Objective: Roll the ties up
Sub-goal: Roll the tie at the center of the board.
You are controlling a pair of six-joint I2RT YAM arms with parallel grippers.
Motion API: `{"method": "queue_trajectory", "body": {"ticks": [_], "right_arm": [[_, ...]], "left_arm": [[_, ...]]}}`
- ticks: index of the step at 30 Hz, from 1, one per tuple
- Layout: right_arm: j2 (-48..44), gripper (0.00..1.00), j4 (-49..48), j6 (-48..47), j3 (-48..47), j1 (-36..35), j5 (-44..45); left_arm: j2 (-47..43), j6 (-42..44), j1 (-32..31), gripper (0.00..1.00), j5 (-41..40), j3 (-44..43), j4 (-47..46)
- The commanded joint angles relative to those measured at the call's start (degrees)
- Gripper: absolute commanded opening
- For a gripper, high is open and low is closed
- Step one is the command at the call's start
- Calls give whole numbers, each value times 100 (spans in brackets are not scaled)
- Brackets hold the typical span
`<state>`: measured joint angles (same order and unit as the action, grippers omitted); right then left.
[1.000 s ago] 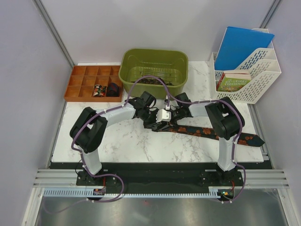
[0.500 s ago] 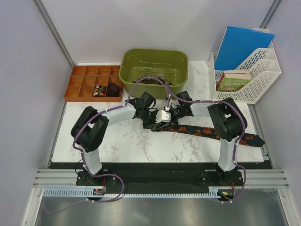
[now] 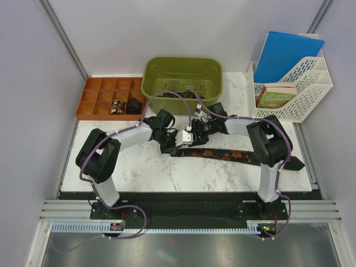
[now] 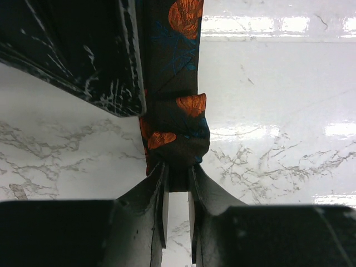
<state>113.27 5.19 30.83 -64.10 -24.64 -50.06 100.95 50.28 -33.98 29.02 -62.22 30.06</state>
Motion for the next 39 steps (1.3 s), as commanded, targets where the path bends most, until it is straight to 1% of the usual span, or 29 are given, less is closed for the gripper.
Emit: {"method": "queue_trajectory", "body": {"ticks": [1,3,6,11,13,15,16,17,19,20,21,22,23,24,25,26,27,28,29,32,33,34,39], "right_arm": [[-350,54,446,-488,-410,231,32],[-367,55,1103,-1049,-621,354,58],[-411,55,1702,-1639,-841,601,216],[-596,55,1880,-1843,-956,873,374],[-674,55,1907,-1722,-869,900,410],[-814,54,1592,-1397,-711,882,340],[-903,54,1408,-1039,-457,874,235],[-1008,52,1014,-905,-316,865,156],[-1368,52,696,-484,159,760,163],[-1526,53,189,-325,361,707,198],[-1823,54,-60,-219,746,567,321],[-1939,54,-297,-113,932,488,583],[-2062,54,-856,210,1134,409,733],[-2229,54,-1140,396,1510,286,865],[-2300,54,-1413,615,1688,215,1006],[-2362,54,-1790,948,1820,84,1329],[-2432,54,-1985,1125,2074,22,1428],[-2433,54,-2222,1240,2146,-57,1525],[-2398,54,-2242,1337,2173,-223,1761],[-2101,53,-2619,1548,2209,-531,1921],[-1994,53,-2741,1732,2191,-594,1895],[-1898,53,-3065,1873,2182,-655,1860],[-1247,49,-3445,2155,2024,-937,1719]], "left_arm": [[-180,166,66,23,-89,148,228],[-189,175,84,23,-80,148,237],[-172,193,102,23,-80,140,237],[-163,123,111,23,-80,140,202],[-172,61,111,23,-98,140,167],[-198,-62,111,23,-133,157,114],[-207,-115,111,23,-133,175,79],[-250,-193,111,23,-150,218,35],[-321,-281,111,23,-194,306,-18],[-373,-308,111,23,-212,402,-53],[-409,-352,111,23,-221,455,-71],[-444,-413,111,23,-230,517,-80],[-540,-431,111,23,-230,631,-97],[-576,-466,111,23,-247,684,-123],[-628,-528,111,23,-273,737,-141],[-664,-546,102,23,-291,833,-159],[-734,-554,102,23,-291,877,-185],[-760,-589,102,23,-317,913,-185],[-787,-598,102,23,-326,965,-203],[-840,-712,102,23,-361,1018,-211],[-857,-730,102,23,-370,1027,-229],[-857,-800,102,23,-388,1036,-246],[-901,-985,102,23,-432,1071,-361]]}}
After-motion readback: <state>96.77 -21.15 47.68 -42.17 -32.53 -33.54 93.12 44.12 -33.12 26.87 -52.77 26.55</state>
